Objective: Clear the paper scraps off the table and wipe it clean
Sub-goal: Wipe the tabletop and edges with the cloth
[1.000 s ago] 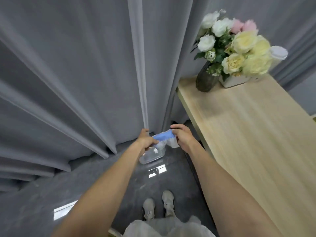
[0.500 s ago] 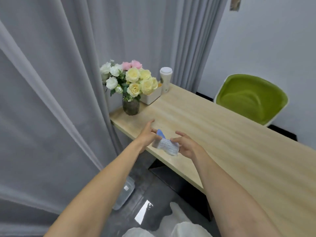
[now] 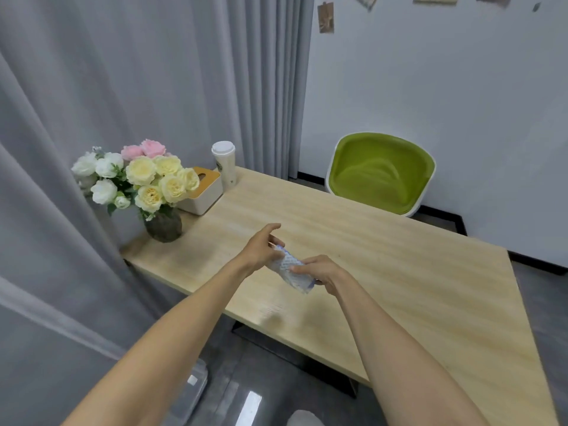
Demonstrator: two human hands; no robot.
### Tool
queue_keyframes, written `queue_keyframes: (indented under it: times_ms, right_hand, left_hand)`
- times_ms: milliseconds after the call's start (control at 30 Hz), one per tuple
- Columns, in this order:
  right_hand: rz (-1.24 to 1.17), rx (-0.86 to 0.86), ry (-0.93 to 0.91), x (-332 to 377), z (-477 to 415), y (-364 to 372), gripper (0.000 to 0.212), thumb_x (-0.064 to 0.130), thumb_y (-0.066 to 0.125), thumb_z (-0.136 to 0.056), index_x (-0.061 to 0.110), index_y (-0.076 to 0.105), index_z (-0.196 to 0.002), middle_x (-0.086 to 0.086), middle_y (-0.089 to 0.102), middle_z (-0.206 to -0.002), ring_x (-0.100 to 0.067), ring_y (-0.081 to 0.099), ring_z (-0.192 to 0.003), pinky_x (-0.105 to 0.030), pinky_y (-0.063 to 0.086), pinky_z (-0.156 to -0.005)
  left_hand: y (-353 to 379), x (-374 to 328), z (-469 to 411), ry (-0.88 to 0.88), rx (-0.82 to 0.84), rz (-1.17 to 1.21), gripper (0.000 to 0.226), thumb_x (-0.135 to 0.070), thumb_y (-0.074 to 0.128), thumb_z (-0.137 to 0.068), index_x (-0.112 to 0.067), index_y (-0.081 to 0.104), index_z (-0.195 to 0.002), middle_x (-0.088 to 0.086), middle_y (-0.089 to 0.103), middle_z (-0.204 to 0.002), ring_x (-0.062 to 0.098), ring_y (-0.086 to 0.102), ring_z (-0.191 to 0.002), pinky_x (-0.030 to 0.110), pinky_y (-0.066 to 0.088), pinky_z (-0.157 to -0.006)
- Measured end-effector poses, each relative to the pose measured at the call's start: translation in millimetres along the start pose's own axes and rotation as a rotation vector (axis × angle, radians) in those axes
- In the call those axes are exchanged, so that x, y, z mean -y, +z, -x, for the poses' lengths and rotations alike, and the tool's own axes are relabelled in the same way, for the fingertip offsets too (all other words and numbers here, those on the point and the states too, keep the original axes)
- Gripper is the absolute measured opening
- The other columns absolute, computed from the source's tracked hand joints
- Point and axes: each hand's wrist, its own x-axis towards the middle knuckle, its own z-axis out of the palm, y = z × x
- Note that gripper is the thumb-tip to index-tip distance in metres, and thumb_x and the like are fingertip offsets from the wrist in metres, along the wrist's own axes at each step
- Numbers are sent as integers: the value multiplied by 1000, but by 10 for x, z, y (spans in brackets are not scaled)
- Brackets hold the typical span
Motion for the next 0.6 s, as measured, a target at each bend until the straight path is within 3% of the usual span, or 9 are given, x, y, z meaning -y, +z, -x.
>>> queue_keyframes:
  times_ms: [67,133,200,300,367,400,467,533,600]
  right_hand:
    - [-34,-38,-10,23,-91,-96,35,18,74,-81,-3,67,-108,-7,61,-82,-14,54,-64,-17,40,-46]
    - [-122,-73,-22,80,-207,-144,34,15,72,-83,-6,65,-110,-7,62,-79,-17,56,-62,-18,42,-45]
    - [-196,-93,-48,166,-322,-130,28,10,68,-85,-6,65,-108,-8,63,-83,-13,54,-59,-14,39,-41]
    - [-238,-33,-88,243,-492,-71,24,2,60,-88,-8,63,-109,-13,63,-93,-13,58,-62,-19,46,-50]
    - [-250,20,-98,234,-623,-46,26,-2,56,-88,-5,61,-113,-14,63,-94,-15,60,-64,-21,50,-56]
    - [-262,41,-89,211,-689,-37,30,-3,55,-88,-1,60,-118,-13,63,-95,-16,61,-66,-23,52,-60]
    - [-288,85,-63,145,-811,-13,39,-5,53,-89,10,55,-125,-11,63,-100,-19,63,-74,-27,53,-65]
    - [-325,131,-43,80,-915,10,46,-6,50,-89,17,51,-129,-10,64,-105,-22,65,-82,-29,55,-68]
    - [-349,130,-12,64,-1038,7,47,-5,49,-90,21,49,-129,-11,64,-108,-22,66,-81,-30,56,-68]
  left_hand:
    - [43,-35,-109,-32,-58,106,62,6,66,-82,-9,44,-138,9,57,-108,14,54,-81,17,47,-63]
    - [107,-33,-209,-141,-232,386,63,-5,71,-82,-10,43,-138,13,51,-126,19,55,-106,24,47,-85]
    - [203,18,-271,-361,-319,671,67,-27,70,-86,-12,37,-142,14,39,-144,24,41,-131,37,33,-107]
    - [447,180,-308,-603,-90,803,67,-56,58,-86,-16,47,-138,9,44,-144,23,40,-134,48,18,-115]
    - [567,226,-390,-591,-25,881,63,-62,50,-88,-19,52,-134,6,54,-137,23,48,-127,49,23,-112]
    - [593,244,-467,-571,-56,929,61,-61,47,-90,-18,53,-134,7,56,-135,23,53,-121,46,33,-106]
    - [596,273,-627,-535,-162,1040,53,-46,50,-96,-10,51,-135,13,58,-131,24,63,-99,35,53,-81]
    - [559,318,-739,-517,-240,1025,43,-25,54,-97,-2,50,-134,18,63,-119,24,65,-85,30,57,-63]
    - [525,405,-862,-519,-259,954,37,-12,56,-95,2,52,-130,18,66,-105,26,65,-81,27,58,-55]
